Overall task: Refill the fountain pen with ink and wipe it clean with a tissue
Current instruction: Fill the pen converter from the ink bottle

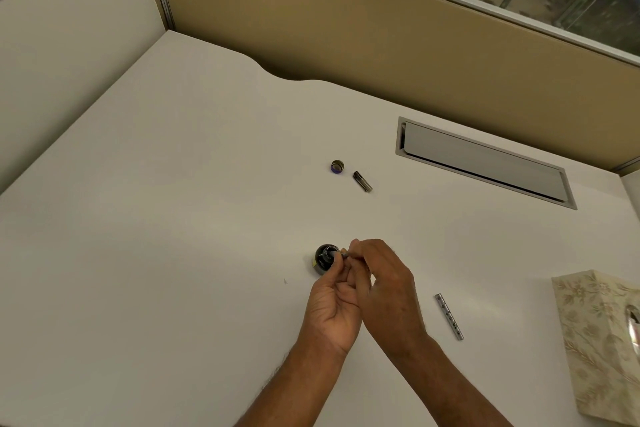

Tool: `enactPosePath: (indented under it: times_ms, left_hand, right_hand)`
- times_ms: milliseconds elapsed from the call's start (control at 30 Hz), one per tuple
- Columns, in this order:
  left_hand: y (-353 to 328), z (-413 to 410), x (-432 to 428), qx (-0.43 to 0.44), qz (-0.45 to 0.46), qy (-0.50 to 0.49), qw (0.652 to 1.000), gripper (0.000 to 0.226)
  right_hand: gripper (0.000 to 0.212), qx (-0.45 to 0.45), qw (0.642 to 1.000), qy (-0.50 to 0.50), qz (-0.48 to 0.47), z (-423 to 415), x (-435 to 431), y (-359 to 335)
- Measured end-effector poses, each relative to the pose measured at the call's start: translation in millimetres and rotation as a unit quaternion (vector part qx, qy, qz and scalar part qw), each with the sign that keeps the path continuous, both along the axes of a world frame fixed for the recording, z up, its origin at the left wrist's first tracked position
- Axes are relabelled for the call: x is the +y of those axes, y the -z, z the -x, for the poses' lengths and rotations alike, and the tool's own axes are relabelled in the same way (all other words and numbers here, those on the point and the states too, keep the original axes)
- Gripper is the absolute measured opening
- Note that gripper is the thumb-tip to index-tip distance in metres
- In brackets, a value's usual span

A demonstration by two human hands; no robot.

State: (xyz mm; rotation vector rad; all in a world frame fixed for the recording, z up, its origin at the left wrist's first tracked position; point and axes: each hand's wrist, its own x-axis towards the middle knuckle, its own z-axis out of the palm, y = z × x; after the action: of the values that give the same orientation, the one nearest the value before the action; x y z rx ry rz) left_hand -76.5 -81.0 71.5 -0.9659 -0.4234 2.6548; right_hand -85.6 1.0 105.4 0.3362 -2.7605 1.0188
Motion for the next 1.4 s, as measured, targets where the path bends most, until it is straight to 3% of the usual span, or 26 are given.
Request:
enactPosePath:
  times_ms: [200,400,700,867,1133,1400]
  left_hand:
    - [1.2,-0.3,-0.7,-0.009,0.017,0.009,1.0,0.026]
    - [0.4,-0.1,0.3,-0.004,0.003,0.002,1.0,0.024]
    - [3.0,-0.4,1.5,0.001,-0.003,0.002,1.0,0.027]
    - [4.0,-0.2,1.3,-0.007,-0.012,0.006,1.0,0.024]
    - [2.0,-0.2,1.2,0.008,-0.001,0.007,1.0,0.024]
    - [2.5,0.0,1.3,-0.002,0.005,0.004,1.0,0.027]
  right_hand:
    - [0.009,0.014,1.0,0.01,0.005,0.5,-1.7,0.6]
    - [0.017,0.0,1.0,-0.01,-0.006,-0.9,-0.7,-2.4]
    - [0.008,0.014,1.0,0.026,0.01,-0.2,-4.3,-3.0]
    - [0.016,-0.006,1.0,0.002,-0.004,-2.0,-3.3,-4.9]
    - [0.008,0.002,1.0,0.027,0.008,0.1,-4.1,-2.7]
    - [0.013,-0.004,1.0,0.018,-0.01,-0.5,-4.5,-3.7]
